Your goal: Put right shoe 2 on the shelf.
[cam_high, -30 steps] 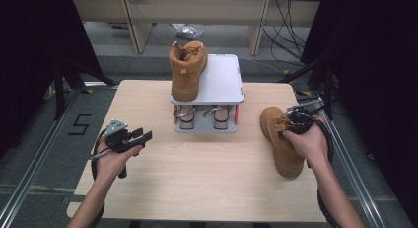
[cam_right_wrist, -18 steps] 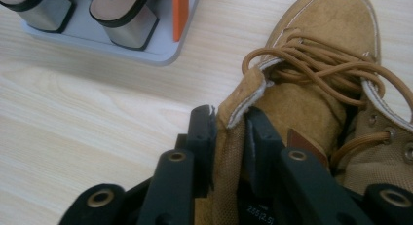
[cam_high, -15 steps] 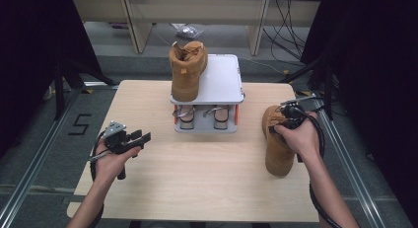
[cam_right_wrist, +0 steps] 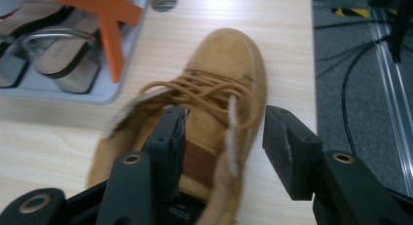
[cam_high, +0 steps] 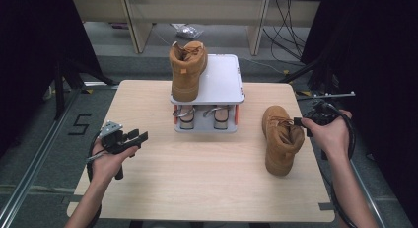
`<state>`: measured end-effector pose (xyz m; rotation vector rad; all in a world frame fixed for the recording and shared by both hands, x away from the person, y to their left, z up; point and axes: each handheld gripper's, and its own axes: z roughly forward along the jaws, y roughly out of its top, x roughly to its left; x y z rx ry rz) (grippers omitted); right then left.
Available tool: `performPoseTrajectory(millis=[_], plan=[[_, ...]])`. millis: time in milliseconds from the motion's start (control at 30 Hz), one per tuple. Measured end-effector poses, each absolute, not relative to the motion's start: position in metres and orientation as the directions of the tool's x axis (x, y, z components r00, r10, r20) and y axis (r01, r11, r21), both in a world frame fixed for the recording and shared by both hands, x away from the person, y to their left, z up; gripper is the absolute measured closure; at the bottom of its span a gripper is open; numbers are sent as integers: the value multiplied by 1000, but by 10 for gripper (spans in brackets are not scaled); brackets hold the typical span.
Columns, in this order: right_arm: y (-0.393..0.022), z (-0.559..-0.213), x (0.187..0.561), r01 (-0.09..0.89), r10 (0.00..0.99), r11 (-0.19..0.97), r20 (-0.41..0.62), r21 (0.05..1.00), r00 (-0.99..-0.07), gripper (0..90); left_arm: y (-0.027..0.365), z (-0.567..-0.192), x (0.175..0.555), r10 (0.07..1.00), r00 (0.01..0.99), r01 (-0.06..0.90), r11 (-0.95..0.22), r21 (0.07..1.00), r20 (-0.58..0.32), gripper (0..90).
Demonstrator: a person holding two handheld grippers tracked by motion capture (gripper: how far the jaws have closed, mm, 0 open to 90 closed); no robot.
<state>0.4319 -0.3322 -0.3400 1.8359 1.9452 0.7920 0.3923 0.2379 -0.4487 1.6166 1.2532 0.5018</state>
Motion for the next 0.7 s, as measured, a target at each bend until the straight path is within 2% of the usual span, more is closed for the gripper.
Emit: performPoseTrajectory(millis=[67, 100, 133, 200, 233, 267, 333, 500, 567, 600, 700], plan=[[-339, -341, 433, 803, 989, 2, 119, 596, -90, 504, 239, -450, 391, 897, 374, 484, 30, 875, -237, 554], [-345, -343, 434, 795, 989, 57, 74, 604, -126, 503, 239, -450, 391, 897, 370, 485, 35, 874, -241, 554], [-343, -342, 433, 815, 991, 10, 101, 579, -84, 500, 239, -451, 392, 897, 369, 488, 37, 872, -244, 554], [-349, -346, 437, 818, 989, 68, 70, 572, -131, 490, 238, -452, 394, 896, 368, 491, 38, 870, -247, 552], [-350, -348, 438, 824, 988, 70, 72, 562, -133, 485, 237, -452, 395, 895, 370, 492, 37, 870, -248, 552], [-347, -349, 437, 839, 991, 31, 96, 543, -98, 483, 236, -452, 396, 894, 373, 492, 35, 870, -247, 552], [-350, -353, 439, 839, 985, 68, 95, 540, -141, 482, 234, -452, 397, 893, 376, 494, 33, 869, -248, 551], [-344, -358, 437, 860, 988, 19, 120, 511, -93, 482, 229, -453, 395, 885, 395, 495, 22, 869, -247, 550], [-347, -361, 438, 863, 986, 64, 103, 501, -133, 485, 227, -454, 393, 884, 396, 500, 17, 866, -247, 550], [-344, -359, 437, 890, 988, 24, 124, 456, -90, 488, 227, -454, 391, 883, 401, 499, 13, 867, -244, 549], [-343, -364, 439, 910, 989, 14, 128, 415, -74, 495, 225, -455, 388, 879, 408, 501, 9, 865, -246, 548]])
